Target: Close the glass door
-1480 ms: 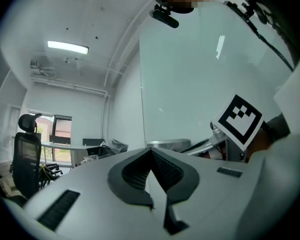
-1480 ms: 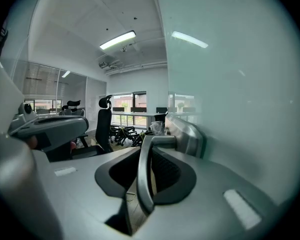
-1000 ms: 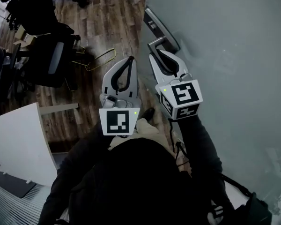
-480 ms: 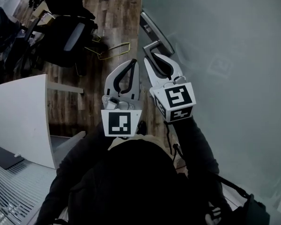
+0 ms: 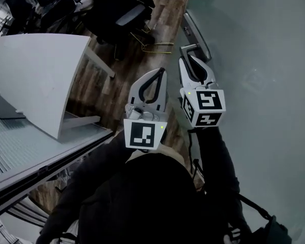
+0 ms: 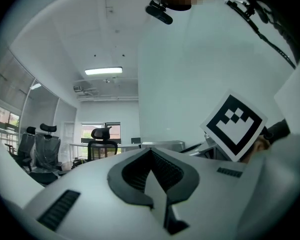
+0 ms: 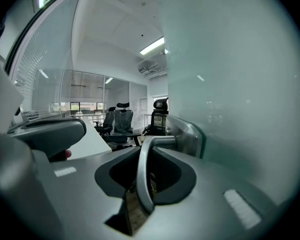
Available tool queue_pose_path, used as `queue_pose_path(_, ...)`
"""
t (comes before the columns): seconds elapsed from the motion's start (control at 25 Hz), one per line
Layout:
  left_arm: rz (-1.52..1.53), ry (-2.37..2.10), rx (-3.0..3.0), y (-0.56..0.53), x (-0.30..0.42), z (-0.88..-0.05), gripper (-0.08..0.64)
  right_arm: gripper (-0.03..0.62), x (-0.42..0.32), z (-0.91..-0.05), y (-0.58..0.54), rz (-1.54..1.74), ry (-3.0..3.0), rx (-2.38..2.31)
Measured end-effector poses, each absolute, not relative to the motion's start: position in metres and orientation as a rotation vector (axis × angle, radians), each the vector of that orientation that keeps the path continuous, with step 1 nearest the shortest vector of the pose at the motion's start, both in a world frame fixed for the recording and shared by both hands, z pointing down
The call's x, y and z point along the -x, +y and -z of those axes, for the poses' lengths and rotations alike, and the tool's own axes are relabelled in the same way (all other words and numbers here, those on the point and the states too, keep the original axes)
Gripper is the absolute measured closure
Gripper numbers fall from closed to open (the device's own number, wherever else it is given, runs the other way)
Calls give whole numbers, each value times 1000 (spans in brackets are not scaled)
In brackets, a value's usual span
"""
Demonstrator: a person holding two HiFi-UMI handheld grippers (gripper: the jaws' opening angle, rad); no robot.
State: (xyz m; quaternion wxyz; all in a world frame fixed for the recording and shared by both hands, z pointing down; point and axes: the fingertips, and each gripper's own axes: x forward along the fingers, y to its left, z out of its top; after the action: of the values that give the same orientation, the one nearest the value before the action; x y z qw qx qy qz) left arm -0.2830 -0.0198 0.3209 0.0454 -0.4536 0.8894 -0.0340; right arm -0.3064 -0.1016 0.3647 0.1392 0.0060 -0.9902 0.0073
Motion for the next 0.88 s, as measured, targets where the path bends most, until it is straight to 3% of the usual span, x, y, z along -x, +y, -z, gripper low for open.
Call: queue_pose_path(0.88, 107, 2841, 1171, 146, 252, -320, 564, 528, 282, -360, 80, -3, -2853, 374)
